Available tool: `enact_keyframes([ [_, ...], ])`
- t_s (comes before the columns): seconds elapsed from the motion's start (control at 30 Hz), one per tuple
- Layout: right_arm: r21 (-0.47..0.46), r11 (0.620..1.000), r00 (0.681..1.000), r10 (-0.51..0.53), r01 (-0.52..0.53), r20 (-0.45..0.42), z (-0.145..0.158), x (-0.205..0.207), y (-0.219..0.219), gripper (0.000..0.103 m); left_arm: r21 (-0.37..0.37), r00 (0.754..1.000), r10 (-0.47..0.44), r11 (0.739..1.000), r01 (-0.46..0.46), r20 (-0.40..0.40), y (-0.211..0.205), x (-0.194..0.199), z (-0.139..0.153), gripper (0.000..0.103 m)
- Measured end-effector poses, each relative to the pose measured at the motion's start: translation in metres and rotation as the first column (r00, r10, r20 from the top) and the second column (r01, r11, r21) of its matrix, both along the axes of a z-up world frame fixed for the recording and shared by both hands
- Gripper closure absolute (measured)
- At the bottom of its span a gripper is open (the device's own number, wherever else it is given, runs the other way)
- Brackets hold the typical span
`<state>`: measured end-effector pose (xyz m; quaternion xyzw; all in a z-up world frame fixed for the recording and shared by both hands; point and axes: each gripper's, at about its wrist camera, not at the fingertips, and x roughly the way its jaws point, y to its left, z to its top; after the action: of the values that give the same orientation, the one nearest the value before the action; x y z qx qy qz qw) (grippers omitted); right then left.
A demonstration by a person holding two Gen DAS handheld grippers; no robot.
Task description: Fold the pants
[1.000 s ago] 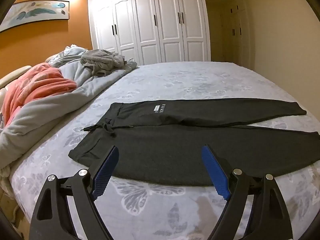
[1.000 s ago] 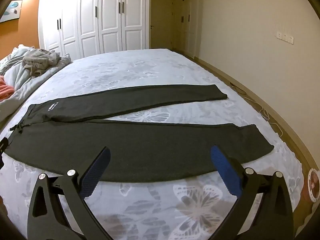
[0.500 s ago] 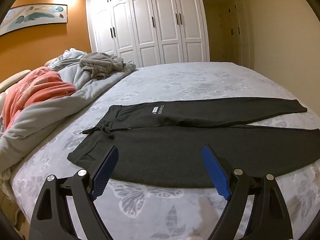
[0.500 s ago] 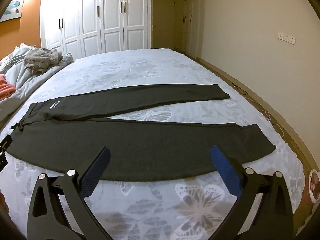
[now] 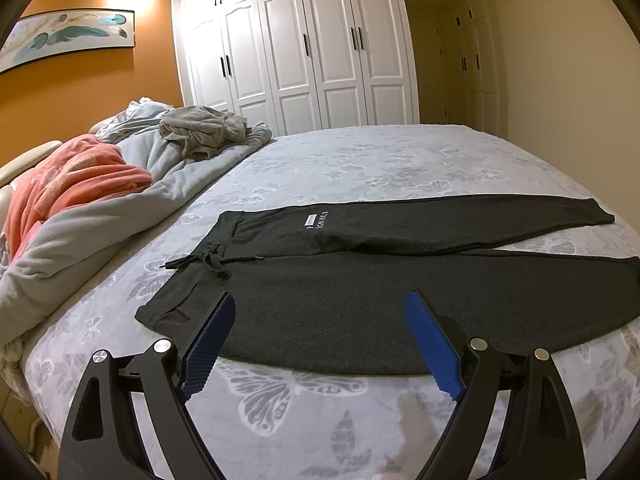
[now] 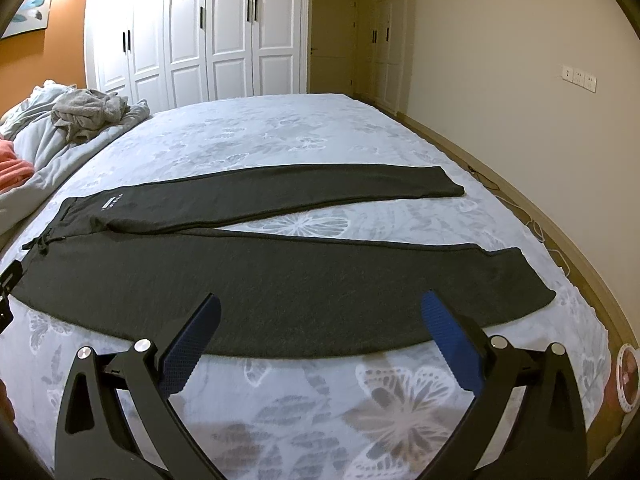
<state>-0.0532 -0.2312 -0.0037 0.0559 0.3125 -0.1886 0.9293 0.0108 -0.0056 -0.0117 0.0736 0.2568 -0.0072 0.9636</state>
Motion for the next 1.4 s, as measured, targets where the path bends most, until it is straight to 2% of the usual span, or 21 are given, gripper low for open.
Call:
enact_keyframes([
  [1.4,-0.004,1.0,1.0,0.001,-0.001,-0.002,-0.0006,0.0,0.0006,0.005,-0.001,1.0,-0.002,1.0,0.002,0.0,0.002,-0.0027,0.0006,0.018],
])
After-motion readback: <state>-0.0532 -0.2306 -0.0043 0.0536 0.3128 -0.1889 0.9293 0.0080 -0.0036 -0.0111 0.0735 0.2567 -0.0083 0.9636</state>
